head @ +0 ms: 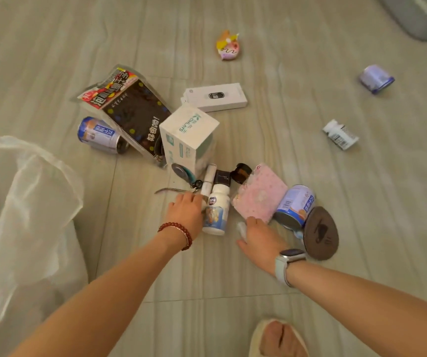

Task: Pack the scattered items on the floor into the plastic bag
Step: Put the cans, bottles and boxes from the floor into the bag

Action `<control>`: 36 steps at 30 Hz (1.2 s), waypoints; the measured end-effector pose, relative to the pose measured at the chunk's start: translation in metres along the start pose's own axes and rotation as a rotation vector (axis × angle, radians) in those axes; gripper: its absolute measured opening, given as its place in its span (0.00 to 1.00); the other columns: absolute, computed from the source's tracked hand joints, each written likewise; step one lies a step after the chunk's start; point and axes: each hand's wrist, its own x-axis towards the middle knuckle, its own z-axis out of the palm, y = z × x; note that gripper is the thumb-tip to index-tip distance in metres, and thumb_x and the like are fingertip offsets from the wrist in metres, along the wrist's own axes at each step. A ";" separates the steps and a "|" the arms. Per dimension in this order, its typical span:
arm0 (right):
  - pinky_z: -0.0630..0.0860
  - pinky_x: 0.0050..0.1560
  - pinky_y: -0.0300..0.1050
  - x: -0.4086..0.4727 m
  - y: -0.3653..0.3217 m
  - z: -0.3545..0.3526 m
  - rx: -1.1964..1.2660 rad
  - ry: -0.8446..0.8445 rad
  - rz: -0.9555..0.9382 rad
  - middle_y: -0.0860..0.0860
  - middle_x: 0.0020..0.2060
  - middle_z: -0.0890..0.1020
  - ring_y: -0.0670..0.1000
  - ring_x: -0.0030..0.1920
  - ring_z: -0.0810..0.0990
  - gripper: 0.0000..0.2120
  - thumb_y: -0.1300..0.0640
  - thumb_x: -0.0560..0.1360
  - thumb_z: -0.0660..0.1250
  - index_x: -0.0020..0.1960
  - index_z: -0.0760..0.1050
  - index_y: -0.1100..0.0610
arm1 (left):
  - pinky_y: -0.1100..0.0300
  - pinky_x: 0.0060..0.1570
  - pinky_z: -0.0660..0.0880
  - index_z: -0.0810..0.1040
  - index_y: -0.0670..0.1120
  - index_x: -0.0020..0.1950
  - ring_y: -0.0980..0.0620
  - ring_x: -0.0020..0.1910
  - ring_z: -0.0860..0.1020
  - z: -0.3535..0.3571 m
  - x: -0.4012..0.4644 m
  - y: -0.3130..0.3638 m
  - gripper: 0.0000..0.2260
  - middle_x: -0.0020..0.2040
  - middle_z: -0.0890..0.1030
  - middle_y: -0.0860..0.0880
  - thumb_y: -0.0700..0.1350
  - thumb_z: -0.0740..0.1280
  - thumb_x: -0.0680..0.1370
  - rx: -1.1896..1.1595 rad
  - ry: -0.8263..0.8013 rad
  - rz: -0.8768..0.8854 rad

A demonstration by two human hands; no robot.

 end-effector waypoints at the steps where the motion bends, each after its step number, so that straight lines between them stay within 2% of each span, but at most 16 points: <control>1: 0.70 0.47 0.49 0.001 -0.002 0.004 -0.051 0.004 0.000 0.60 0.58 0.73 0.60 0.57 0.74 0.16 0.56 0.77 0.59 0.60 0.64 0.63 | 0.51 0.57 0.66 0.64 0.45 0.68 0.42 0.61 0.68 0.006 -0.003 -0.005 0.19 0.64 0.70 0.42 0.47 0.58 0.78 -0.009 0.013 0.007; 4: 0.69 0.46 0.50 -0.001 -0.005 0.019 -0.071 0.032 0.037 0.62 0.59 0.73 0.60 0.58 0.74 0.13 0.58 0.78 0.55 0.60 0.63 0.64 | 0.52 0.54 0.67 0.66 0.43 0.66 0.40 0.56 0.70 0.014 -0.013 -0.020 0.18 0.60 0.72 0.40 0.44 0.59 0.77 -0.124 0.080 0.009; 8: 0.67 0.53 0.47 0.001 0.003 0.018 0.192 0.000 0.048 0.62 0.58 0.73 0.59 0.58 0.72 0.14 0.56 0.79 0.55 0.60 0.65 0.65 | 0.54 0.53 0.71 0.67 0.43 0.66 0.42 0.54 0.74 0.008 -0.028 -0.033 0.20 0.58 0.73 0.41 0.40 0.63 0.74 -0.315 0.146 -0.016; 11: 0.73 0.48 0.43 -0.005 -0.002 0.005 0.517 -0.019 -0.084 0.57 0.48 0.73 0.56 0.44 0.75 0.14 0.59 0.79 0.53 0.64 0.60 0.61 | 0.57 0.47 0.72 0.67 0.44 0.66 0.44 0.48 0.76 -0.005 -0.043 -0.042 0.21 0.59 0.72 0.42 0.39 0.64 0.74 -0.407 0.179 -0.021; 13: 0.72 0.36 0.30 -0.011 -0.016 -0.006 0.639 -0.042 -0.148 0.53 0.41 0.72 0.50 0.34 0.72 0.13 0.58 0.80 0.51 0.64 0.59 0.57 | 0.60 0.45 0.69 0.67 0.44 0.65 0.47 0.43 0.75 -0.022 -0.052 -0.049 0.20 0.57 0.71 0.44 0.39 0.65 0.74 -0.433 0.243 -0.009; 14: 0.70 0.33 0.29 -0.013 -0.025 -0.012 0.658 -0.029 -0.184 0.50 0.39 0.71 0.47 0.32 0.71 0.10 0.57 0.80 0.50 0.61 0.61 0.54 | 0.61 0.44 0.69 0.68 0.44 0.65 0.50 0.41 0.73 -0.033 -0.057 -0.052 0.19 0.54 0.71 0.45 0.39 0.65 0.74 -0.442 0.288 0.000; 16: 0.70 0.35 0.36 -0.011 -0.046 -0.025 0.673 0.033 -0.268 0.47 0.36 0.70 0.44 0.31 0.69 0.07 0.55 0.80 0.50 0.55 0.64 0.52 | 0.68 0.42 0.67 0.68 0.45 0.64 0.58 0.38 0.69 -0.060 -0.068 -0.062 0.18 0.50 0.69 0.49 0.40 0.65 0.74 -0.453 0.389 0.015; 18: 0.69 0.37 0.45 -0.008 -0.075 -0.039 0.696 0.065 -0.339 0.46 0.34 0.71 0.44 0.31 0.69 0.08 0.52 0.80 0.51 0.53 0.66 0.53 | 0.75 0.40 0.63 0.70 0.46 0.63 0.61 0.39 0.68 -0.090 -0.083 -0.075 0.18 0.50 0.69 0.50 0.41 0.66 0.74 -0.456 0.488 0.012; 21: 0.68 0.38 0.44 -0.009 -0.131 -0.059 0.679 0.079 -0.455 0.45 0.33 0.71 0.45 0.33 0.70 0.10 0.49 0.78 0.55 0.53 0.68 0.53 | 0.74 0.41 0.61 0.71 0.45 0.62 0.56 0.42 0.69 -0.129 -0.116 -0.105 0.19 0.49 0.71 0.49 0.46 0.64 0.71 -0.447 0.625 -0.054; 23: 0.67 0.37 0.43 -0.010 -0.173 -0.064 0.647 0.053 -0.531 0.44 0.33 0.72 0.46 0.34 0.71 0.09 0.48 0.77 0.58 0.50 0.69 0.53 | 0.70 0.46 0.63 0.71 0.45 0.62 0.54 0.45 0.70 -0.144 -0.143 -0.132 0.18 0.51 0.72 0.48 0.43 0.66 0.73 -0.420 0.681 -0.149; 25: 0.64 0.36 0.42 -0.011 -0.216 -0.060 0.636 0.004 -0.596 0.45 0.32 0.71 0.47 0.33 0.70 0.10 0.48 0.76 0.60 0.43 0.67 0.54 | 0.61 0.50 0.66 0.70 0.45 0.63 0.50 0.50 0.72 -0.149 -0.173 -0.163 0.19 0.55 0.74 0.45 0.41 0.66 0.73 -0.351 0.676 -0.289; 27: 0.65 0.31 0.41 -0.013 -0.258 -0.052 0.674 -0.084 -0.644 0.49 0.32 0.73 0.46 0.29 0.69 0.11 0.49 0.76 0.61 0.41 0.68 0.56 | 0.54 0.53 0.69 0.69 0.44 0.65 0.44 0.56 0.73 -0.145 -0.202 -0.193 0.20 0.60 0.74 0.42 0.42 0.66 0.73 -0.278 0.597 -0.448; 29: 0.67 0.26 0.39 -0.018 -0.294 -0.046 0.755 -0.186 -0.657 0.53 0.33 0.73 0.48 0.25 0.69 0.12 0.50 0.77 0.60 0.44 0.69 0.59 | 0.53 0.53 0.70 0.69 0.44 0.65 0.42 0.57 0.73 -0.135 -0.225 -0.215 0.20 0.62 0.74 0.41 0.43 0.65 0.74 -0.238 0.500 -0.571; 31: 0.68 0.25 0.39 -0.020 -0.322 -0.041 0.816 -0.312 -0.660 0.54 0.32 0.72 0.49 0.25 0.70 0.12 0.52 0.78 0.57 0.48 0.70 0.61 | 0.56 0.50 0.70 0.69 0.45 0.65 0.43 0.57 0.74 -0.126 -0.241 -0.229 0.20 0.62 0.74 0.42 0.44 0.66 0.74 -0.220 0.439 -0.628; 34: 0.70 0.30 0.41 -0.022 -0.349 -0.035 0.833 -0.455 -0.663 0.53 0.35 0.73 0.49 0.30 0.71 0.12 0.55 0.79 0.57 0.58 0.72 0.60 | 0.59 0.47 0.69 0.69 0.46 0.65 0.45 0.56 0.74 -0.119 -0.250 -0.239 0.20 0.61 0.74 0.43 0.47 0.65 0.74 -0.189 0.396 -0.662; 36: 0.74 0.35 0.40 -0.021 -0.363 -0.035 0.797 -0.451 -0.683 0.50 0.38 0.74 0.49 0.33 0.73 0.15 0.57 0.78 0.58 0.64 0.70 0.55 | 0.59 0.48 0.70 0.68 0.47 0.66 0.44 0.56 0.74 -0.115 -0.250 -0.241 0.20 0.61 0.74 0.43 0.48 0.64 0.75 -0.150 0.362 -0.678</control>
